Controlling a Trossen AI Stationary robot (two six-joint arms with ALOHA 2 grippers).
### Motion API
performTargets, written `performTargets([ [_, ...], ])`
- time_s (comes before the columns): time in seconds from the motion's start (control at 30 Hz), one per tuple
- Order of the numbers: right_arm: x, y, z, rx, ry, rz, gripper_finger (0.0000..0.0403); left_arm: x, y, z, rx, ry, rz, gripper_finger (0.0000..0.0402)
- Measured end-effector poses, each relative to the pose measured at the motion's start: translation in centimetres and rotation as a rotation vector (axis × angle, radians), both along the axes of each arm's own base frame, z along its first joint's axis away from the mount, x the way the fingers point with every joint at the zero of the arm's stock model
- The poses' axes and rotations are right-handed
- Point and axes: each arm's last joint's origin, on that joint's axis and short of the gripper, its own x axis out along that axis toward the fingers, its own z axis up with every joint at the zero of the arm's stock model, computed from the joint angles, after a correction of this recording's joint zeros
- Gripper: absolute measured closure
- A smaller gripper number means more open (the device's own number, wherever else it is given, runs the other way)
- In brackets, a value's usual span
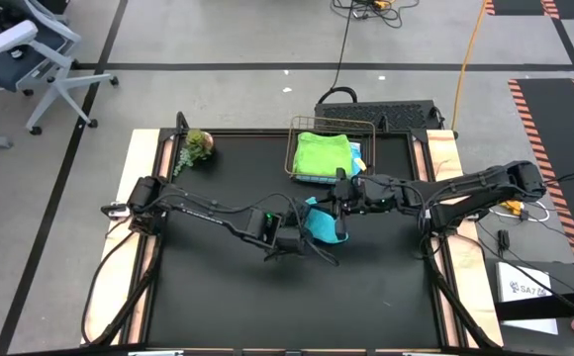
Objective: Fold microfiber towels
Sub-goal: Fold the blue towel
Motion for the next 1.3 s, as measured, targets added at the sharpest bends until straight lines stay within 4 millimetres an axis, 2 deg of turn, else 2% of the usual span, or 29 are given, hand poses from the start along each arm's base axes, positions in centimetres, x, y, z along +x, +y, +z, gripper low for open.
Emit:
performTargets([
  [0.2, 0.0, 0.2, 0.0, 0.011, 0.005, 0.037, 0.0403, -0.7, 0.2, -0.4, -0.064, 0.068, 0.047, 0.0312],
  [0.3, 0.0, 0.6, 1.6, 0.027, -0.104, 0.097, 0.0403, -0.8, 0.7, -1.5, -0.096, 0.123, 0.096, 0.0345],
  [0.43, -0.1, 0.7, 1.7, 0.020, -0.136, 0.108, 0.0403, -1.4, 1.1, -0.8, -0.153, 0.115, 0.205, 0.0393],
  [0.57, -0.6, 0.7, 2.2, 0.011, -0.141, 0.104, 0.0403, -1.3, 1.0, -1.3, -0.181, 0.081, 0.306, 0.0386],
  [0.73, -1.0, 0.3, 1.0, -0.080, -0.017, 0.006, 0.0403, -1.1, 0.3, -0.8, -0.263, -0.102, 0.571, 0.0378],
  [0.8, -1.5, 0.0, 1.4, -0.105, -0.015, -0.036, 0.0403, -1.1, -0.1, -0.8, -0.319, -0.155, 0.655, 0.0384],
  [0.93, -2.6, -0.5, 2.4, -0.138, -0.038, -0.066, 0.0403, -1.2, -1.7, -0.6, -0.380, -0.212, 0.702, 0.0398],
  [1.07, -4.4, -1.1, 4.3, -0.180, -0.118, -0.135, 0.0403, -1.2, -3.4, -0.5, -0.478, -0.287, 0.778, 0.0384],
  [1.3, -6.7, -1.5, 6.1, -0.259, -0.190, -0.253, 0.0403, 0.9, -5.1, 1.1, -0.679, -0.654, 0.838, 0.0376],
])
